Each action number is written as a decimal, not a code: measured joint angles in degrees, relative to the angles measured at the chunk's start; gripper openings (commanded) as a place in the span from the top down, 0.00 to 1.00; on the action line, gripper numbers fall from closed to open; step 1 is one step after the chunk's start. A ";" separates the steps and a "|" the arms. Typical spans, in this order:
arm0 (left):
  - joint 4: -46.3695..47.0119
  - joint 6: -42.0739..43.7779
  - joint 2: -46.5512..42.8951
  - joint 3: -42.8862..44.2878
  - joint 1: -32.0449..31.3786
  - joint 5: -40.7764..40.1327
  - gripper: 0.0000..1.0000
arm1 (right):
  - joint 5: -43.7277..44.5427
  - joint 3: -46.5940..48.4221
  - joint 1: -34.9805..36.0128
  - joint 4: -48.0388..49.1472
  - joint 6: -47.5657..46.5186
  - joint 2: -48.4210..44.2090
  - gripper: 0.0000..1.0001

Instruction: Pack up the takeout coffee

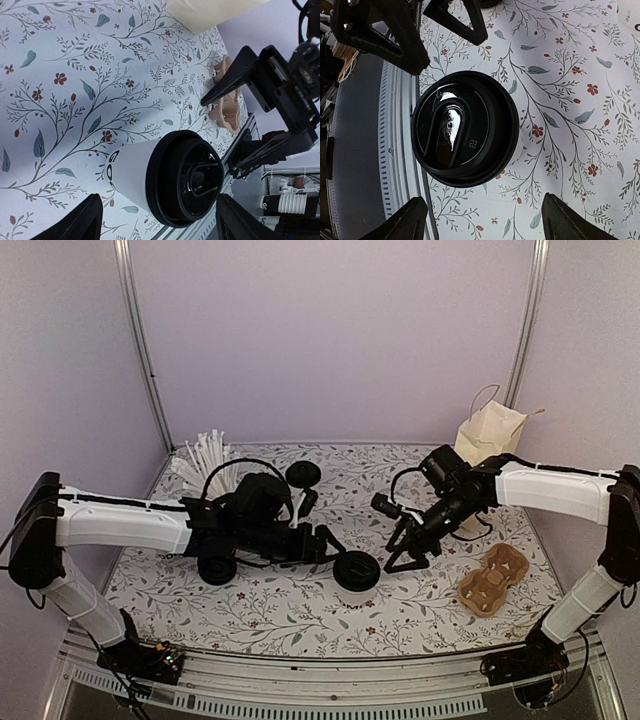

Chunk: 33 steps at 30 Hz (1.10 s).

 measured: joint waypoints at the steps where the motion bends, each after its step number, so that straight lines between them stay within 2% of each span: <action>1: 0.31 -0.02 0.48 0.00 0.02 0.15 0.21 | -0.61 0.00 0.00 0.24 0.11 0.02 0.24; 7: 1.01 0.22 4.11 1.01 0.00 1.25 0.22 | -3.72 1.51 0.00 0.72 0.87 1.86 0.29; 10: 1.03 0.31 5.09 1.07 0.00 1.77 0.27 | -5.01 1.95 0.00 0.96 1.16 3.17 0.33; 13: 1.05 0.04 5.42 1.07 0.02 2.14 0.32 | -5.66 2.08 0.00 0.98 1.36 4.17 0.42; 17: 2.01 -0.68 5.42 0.66 0.02 2.64 0.35 | -6.29 2.58 0.00 1.11 1.81 5.70 0.47; 33: 15.78 -3.65 5.44 -6.36 0.35 5.20 0.51 | -10.82 3.58 -0.39 0.02 2.62 9.29 0.50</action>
